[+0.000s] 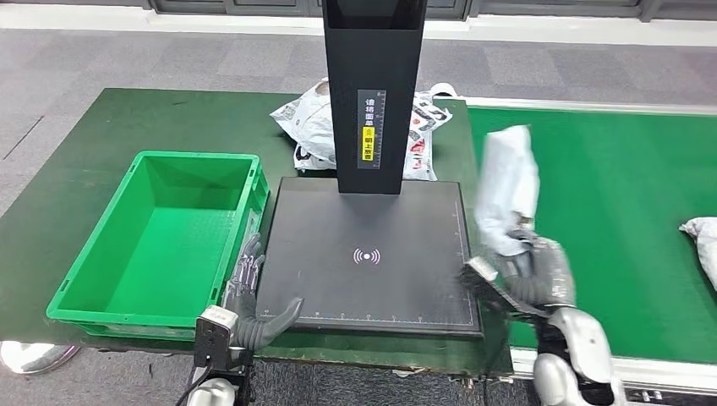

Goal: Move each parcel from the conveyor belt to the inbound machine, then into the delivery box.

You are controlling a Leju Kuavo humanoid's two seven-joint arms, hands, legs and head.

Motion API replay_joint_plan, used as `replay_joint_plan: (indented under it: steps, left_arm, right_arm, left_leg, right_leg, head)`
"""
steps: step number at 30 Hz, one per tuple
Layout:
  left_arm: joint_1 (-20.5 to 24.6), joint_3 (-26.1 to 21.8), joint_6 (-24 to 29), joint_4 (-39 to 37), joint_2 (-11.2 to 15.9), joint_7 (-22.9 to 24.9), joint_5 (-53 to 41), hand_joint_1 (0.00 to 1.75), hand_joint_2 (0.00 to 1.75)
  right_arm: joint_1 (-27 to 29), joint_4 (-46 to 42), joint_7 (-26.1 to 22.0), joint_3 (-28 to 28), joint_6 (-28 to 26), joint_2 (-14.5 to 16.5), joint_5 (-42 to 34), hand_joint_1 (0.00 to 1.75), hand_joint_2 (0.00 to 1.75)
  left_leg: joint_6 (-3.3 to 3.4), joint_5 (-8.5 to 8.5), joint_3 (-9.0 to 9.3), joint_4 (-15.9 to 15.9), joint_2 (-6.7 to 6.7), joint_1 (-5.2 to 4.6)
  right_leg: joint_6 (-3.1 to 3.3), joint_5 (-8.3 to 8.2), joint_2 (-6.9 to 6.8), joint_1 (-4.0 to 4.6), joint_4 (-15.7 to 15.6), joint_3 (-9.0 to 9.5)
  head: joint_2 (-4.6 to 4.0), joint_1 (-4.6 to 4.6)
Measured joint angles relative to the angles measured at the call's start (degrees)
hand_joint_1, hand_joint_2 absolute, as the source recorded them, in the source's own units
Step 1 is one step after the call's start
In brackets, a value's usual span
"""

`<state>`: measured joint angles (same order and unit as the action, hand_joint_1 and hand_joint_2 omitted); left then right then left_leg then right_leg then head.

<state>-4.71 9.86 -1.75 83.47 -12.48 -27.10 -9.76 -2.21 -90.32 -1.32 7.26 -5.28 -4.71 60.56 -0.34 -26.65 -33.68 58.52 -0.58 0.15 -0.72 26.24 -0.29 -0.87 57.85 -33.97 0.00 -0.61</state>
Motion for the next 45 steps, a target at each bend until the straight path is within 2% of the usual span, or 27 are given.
replay_joint_plan:
  steps: [4,8,14,15,18,19,27,39,45]
  left_arm:
    - [1.45,0.65,-1.07,-0.71,-0.25,0.21,-0.02,0.0,1.75]
    - [3.14,1.62,-1.56,-1.78,-0.37,0.55,0.2,0.0,1.75]
    - [4.49,3.02,-1.33,-3.31,-0.37,0.67,1.2,0.0,1.75]
    - [4.53,3.14,-1.21,-3.45,-0.36,0.67,1.24,0.0,1.75]
    - [4.51,3.44,-0.72,-3.6,-0.31,0.67,1.51,0.0,1.75]
    - [4.48,3.53,-0.56,-3.6,-0.29,0.66,1.62,0.0,1.75]
    - [3.57,3.82,0.2,-3.47,0.15,0.46,1.83,0.0,1.75]
    - [3.3,3.82,0.22,-3.27,0.26,0.41,1.84,0.0,1.75]
    - [2.9,3.82,0.22,-3.05,0.52,0.38,1.85,0.0,1.75]
  right_arm:
    - [-3.09,1.9,2.02,8.09,1.07,1.44,0.84,1.75,1.75]
    - [-6.36,5.13,4.15,14.04,-0.19,2.32,1.83,1.75,1.75]
    - [-10.47,11.25,3.21,18.22,-1.98,3.06,-2.13,1.75,1.75]
    - [-10.94,11.99,3.01,18.57,-2.15,3.12,-2.71,1.69,1.75]
    - [-12.35,14.08,1.99,19.6,-2.92,3.21,-5.43,0.41,1.75]
    - [-12.97,14.94,1.65,19.99,-3.25,3.27,-6.43,0.03,1.75]
    - [-17.14,21.68,0.54,22.16,-4.81,3.62,-11.55,0.0,1.75]
    - [-17.85,24.56,0.49,22.18,-4.84,3.62,-12.05,0.0,1.75]
    - [-17.87,26.31,0.08,22.18,-4.87,3.53,-14.73,0.0,1.75]
  left_leg:
    - [-0.06,0.04,0.02,-0.01,0.02,0.04]
    - [-0.08,0.06,0.03,-0.02,0.01,0.05]
    - [-0.08,0.06,0.02,0.0,-0.02,0.02]
    - [-0.08,0.06,0.01,0.0,-0.04,0.02]
    - [-0.08,0.05,0.0,-0.01,-0.03,0.03]
    - [-0.08,0.05,0.0,-0.01,-0.02,0.03]
    - [-0.09,0.06,0.01,-0.01,-0.04,0.04]
    - [-0.08,0.05,0.0,-0.01,-0.05,0.03]
    - [-0.08,0.06,0.01,-0.01,-0.04,0.03]
  right_leg:
    - [0.02,-0.01,0.01,0.05,0.0,-0.01]
    - [0.04,-0.03,0.01,0.05,0.01,0.0]
    - [0.05,-0.04,0.01,0.02,0.01,0.01]
    - [0.05,-0.04,0.0,0.02,0.01,0.0]
    - [0.05,-0.04,0.02,0.03,0.01,-0.01]
    - [0.05,-0.04,0.02,0.03,0.01,-0.01]
    - [0.05,-0.04,0.0,0.04,0.01,-0.01]
    - [0.05,-0.04,0.0,0.03,0.01,-0.01]
    - [0.05,-0.04,0.0,0.04,0.01,-0.02]
  head:
    - [0.0,0.02]
    - [0.0,0.0]
    - [0.0,0.0]
    - [0.0,0.0]
    - [0.0,0.0]
    - [0.0,0.0]
    - [0.0,0.0]
    - [0.0,0.0]
    - [0.0,0.0]
